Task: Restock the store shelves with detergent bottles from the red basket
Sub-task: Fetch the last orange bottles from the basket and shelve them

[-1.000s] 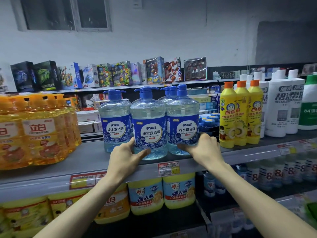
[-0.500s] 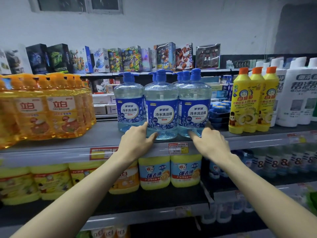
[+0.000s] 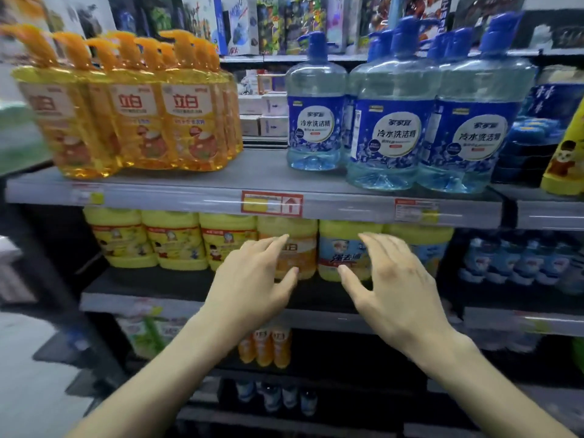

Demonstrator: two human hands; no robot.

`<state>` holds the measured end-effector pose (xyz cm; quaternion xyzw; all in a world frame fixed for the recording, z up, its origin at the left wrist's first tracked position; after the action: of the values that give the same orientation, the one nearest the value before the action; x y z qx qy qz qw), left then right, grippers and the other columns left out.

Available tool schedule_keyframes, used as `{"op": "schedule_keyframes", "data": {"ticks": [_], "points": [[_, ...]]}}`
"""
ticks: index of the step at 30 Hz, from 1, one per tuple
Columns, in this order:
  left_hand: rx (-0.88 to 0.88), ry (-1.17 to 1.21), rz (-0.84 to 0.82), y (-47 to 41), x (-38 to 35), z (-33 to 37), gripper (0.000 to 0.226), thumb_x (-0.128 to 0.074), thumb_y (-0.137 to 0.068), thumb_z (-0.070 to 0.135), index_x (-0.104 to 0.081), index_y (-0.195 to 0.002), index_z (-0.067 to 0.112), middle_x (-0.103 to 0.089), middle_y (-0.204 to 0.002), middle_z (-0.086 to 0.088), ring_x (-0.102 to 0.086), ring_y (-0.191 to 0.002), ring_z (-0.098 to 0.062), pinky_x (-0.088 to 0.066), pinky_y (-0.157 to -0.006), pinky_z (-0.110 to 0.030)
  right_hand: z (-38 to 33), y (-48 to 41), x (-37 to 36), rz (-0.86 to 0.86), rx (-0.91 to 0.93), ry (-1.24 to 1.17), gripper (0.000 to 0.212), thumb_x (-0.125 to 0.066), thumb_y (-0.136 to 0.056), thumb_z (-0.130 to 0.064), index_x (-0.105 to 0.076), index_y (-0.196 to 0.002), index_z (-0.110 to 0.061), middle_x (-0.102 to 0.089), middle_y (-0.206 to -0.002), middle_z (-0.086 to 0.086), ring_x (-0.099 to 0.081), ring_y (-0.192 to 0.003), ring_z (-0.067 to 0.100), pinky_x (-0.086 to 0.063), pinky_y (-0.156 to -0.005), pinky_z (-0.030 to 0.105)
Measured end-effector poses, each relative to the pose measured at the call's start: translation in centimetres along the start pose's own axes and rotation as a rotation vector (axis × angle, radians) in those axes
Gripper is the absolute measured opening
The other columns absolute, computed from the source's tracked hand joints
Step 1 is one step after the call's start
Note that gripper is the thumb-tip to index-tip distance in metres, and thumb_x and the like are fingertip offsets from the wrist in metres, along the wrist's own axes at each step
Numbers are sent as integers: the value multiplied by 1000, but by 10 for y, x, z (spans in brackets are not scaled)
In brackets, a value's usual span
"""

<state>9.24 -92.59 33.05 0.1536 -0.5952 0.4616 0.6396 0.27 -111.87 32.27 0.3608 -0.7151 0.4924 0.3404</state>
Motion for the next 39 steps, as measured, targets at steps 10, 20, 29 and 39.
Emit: {"op": "schedule_keyframes", "data": {"ticks": [10,20,29,39], "points": [[356,-107,-261,29,-37,-164,33,-51,-101,49,-50,-93,17,-53,-91,1,-58,-94,-27,-47,-75,-40,-113,-15,-125,-453,-26,187,46,-43,-104,-62,-56,-116,-19,-62,-112,3,-61,-113,30,-46,-87,42],[574,55,-283,5,-64,-316,42,-55,-98,47,-61,-125,16,-69,-125,-14,-66,-113,-41,-54,-87,-40,-166,-75,-249,-469,-431,-177,42,-65,-99,-52,-57,-123,-19,-65,-127,7,-64,-119,33,-56,-95,40],[685,486,-75,-30,-110,-364,44,-64,-101,27,-52,-136,3,-66,-130,-22,-63,-120,-45,-48,-91,-43,-179,-96,-307,-111,-586,-412,58,-66,-102,-38,-49,-151,-11,-51,-154,15,-43,-145,40,-36,-120,45],[703,541,35,-40,-130,-367,66,-61,-104,43,-38,-142,-5,-59,-136,-27,-56,-125,-52,-46,-101,-55,-187,-104,-335,148,-805,-518,110,-84,-88,-45,-17,-162,2,-24,-166,24,-25,-152,39,-36,-122,46]]}}
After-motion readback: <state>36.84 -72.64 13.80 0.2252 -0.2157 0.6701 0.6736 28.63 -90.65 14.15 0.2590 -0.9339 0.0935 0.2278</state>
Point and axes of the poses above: each hand's wrist, its own y-axis away from the middle knuckle, its own x-axis out of the back of the hand, z = x × y, the point moved 5 cm from there along -y, towards the middle knuckle
